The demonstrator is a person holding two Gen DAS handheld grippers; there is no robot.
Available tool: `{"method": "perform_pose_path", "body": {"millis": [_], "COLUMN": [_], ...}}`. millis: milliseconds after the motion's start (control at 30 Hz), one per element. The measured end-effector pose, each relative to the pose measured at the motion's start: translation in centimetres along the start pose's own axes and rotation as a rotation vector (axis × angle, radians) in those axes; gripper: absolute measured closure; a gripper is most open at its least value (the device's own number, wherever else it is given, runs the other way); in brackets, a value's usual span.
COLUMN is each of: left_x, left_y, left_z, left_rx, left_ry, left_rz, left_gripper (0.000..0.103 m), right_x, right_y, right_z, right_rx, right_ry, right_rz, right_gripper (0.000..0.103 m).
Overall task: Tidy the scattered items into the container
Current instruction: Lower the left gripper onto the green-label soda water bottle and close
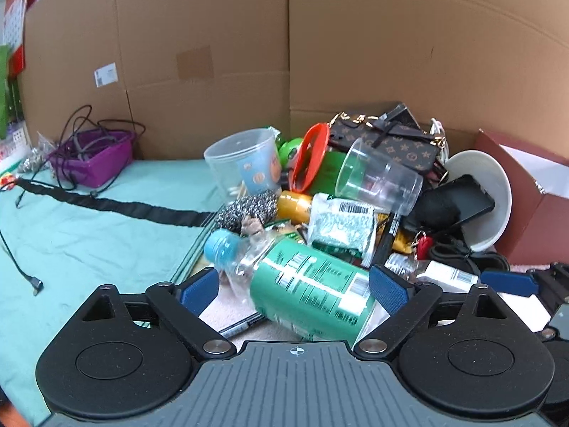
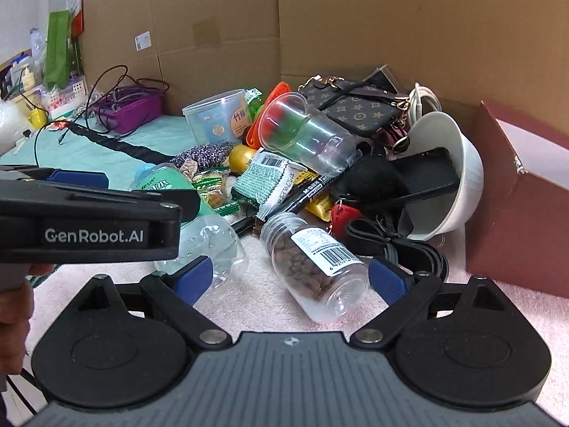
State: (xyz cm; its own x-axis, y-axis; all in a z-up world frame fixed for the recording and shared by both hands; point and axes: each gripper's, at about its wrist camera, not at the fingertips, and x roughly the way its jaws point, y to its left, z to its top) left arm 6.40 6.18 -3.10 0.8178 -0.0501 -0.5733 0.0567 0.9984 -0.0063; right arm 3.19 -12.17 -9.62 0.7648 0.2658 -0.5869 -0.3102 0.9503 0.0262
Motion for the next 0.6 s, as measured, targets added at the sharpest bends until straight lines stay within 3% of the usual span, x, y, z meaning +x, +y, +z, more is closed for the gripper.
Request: {"method": "perform_pose_path", "body": {"millis": [167, 300, 600], "left_x": [-1.8, -0.1, 0.2], "left_y": [1.2, 1.9, 4.8], "left_z": [0.3, 0.3, 0.1], "left_rx": [-0.004, -0.020, -0.089], "left_ry": [-0.055, -0.012, 0.003], "left_rz": [-0.024, 0.007, 0.026], "left_gripper": [0.007, 0.008, 0.007], "right_x": [-0.8, -1.2, 0.0], "right_y": [-0.1, 1.1, 3.1], "right_z": [0.7, 1.4, 1.0], "right_rx": [0.018, -0.034, -0.103], "right_ry": [-0.027, -0.056, -0.002], "right_rz": [0.026, 0.059, 0.156], "right_gripper": [0.013, 0.013, 0.017]}}
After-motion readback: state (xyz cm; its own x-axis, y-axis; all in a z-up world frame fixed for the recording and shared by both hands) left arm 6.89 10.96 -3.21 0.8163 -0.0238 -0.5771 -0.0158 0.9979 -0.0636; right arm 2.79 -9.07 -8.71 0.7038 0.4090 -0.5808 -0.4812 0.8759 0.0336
